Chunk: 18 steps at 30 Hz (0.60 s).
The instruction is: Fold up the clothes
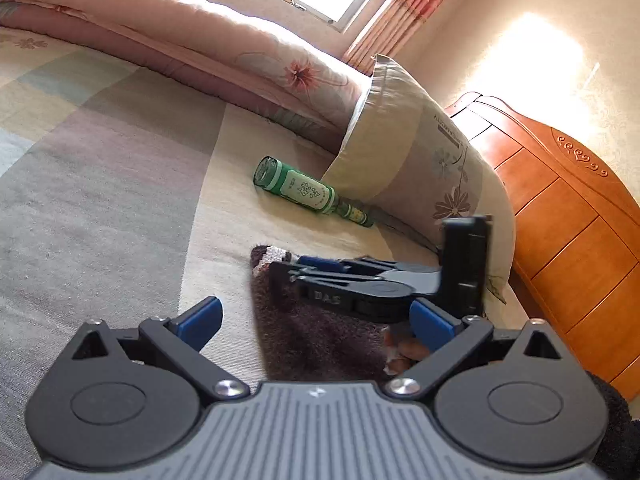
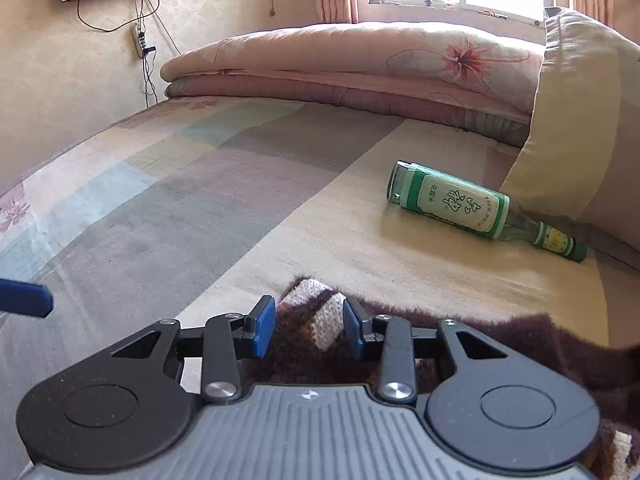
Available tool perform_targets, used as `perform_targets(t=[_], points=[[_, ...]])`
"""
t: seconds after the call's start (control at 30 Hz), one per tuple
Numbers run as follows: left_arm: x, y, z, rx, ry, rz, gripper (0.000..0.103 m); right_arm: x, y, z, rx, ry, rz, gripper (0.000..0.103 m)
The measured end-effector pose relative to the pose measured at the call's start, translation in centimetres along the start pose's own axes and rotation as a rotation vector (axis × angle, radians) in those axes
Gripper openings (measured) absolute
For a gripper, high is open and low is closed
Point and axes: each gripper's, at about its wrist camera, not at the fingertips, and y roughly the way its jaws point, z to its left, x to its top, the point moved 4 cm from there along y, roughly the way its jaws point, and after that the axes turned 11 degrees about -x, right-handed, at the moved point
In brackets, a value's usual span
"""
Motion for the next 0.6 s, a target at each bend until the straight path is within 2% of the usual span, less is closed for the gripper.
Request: perform_targets(t=[0.03,0.1,0.2,0.27,0.33,0.43,0.6], points=[[0.0,0.0,0.0,0.003,0.002,-0.004,0.1,-0.3,1.3,0.2,-0.009,-0.006,0.048,0.045],[0.1,-0.2,-0.1,0.006,0.005,-0.017,0.1,-0.6,1.6,0.2,-0.009,-0.013,0.05,0.047],[0.2,-0.3,-0.5,-0.02,0.01,-0.025,0.1,-0.9,-1.0,-1.1,0.002,-0.007,0.038,0.048],[0.1,-0.1,-1.1,-0.03,0.021,-0.015,0.1,-1.6,-3.4,-2.5,-0.012,-0.011,0.026,0.055],[-0.4,1.3,-2.1,-0.028,0.047,0.025,0.1,-2.7,-6.2,-4.5,-0.05,-0.021,0.013,0.077],[-1.6,3.7,-3.8,-0.025,0.095,0.097,0.1,-4.9,-9.7,-8.3,-0.127,0.009,-0.027,0.093],[-5.2,8.5,-6.8,-0.058,0.195,0.219,0.1,-9.2,-11.9,-13.1,-0.239,0.064,-0.015,0.095]])
